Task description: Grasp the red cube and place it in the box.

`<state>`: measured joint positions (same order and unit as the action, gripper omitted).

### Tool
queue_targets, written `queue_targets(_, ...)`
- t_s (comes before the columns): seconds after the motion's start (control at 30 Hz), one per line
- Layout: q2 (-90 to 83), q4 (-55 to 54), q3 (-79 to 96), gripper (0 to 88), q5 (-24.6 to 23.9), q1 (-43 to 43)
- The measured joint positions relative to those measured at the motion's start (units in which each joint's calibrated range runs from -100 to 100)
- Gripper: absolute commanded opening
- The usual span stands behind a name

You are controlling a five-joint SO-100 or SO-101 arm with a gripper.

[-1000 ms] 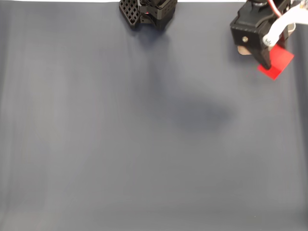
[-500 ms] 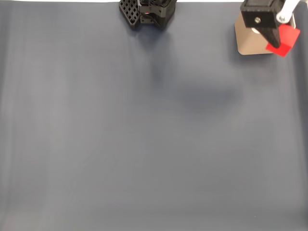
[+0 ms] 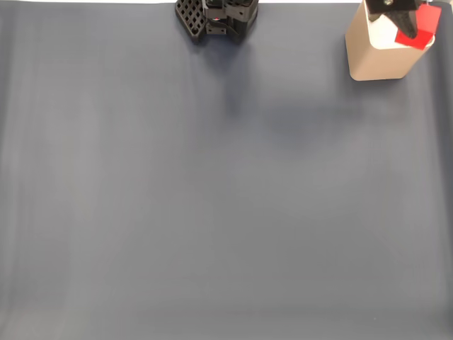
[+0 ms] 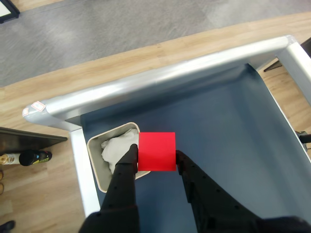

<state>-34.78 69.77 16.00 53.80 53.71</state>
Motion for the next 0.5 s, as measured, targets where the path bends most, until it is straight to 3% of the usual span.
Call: queue_targets(0.5,0.0,0.0,0.0,0.0,1.0,6.8)
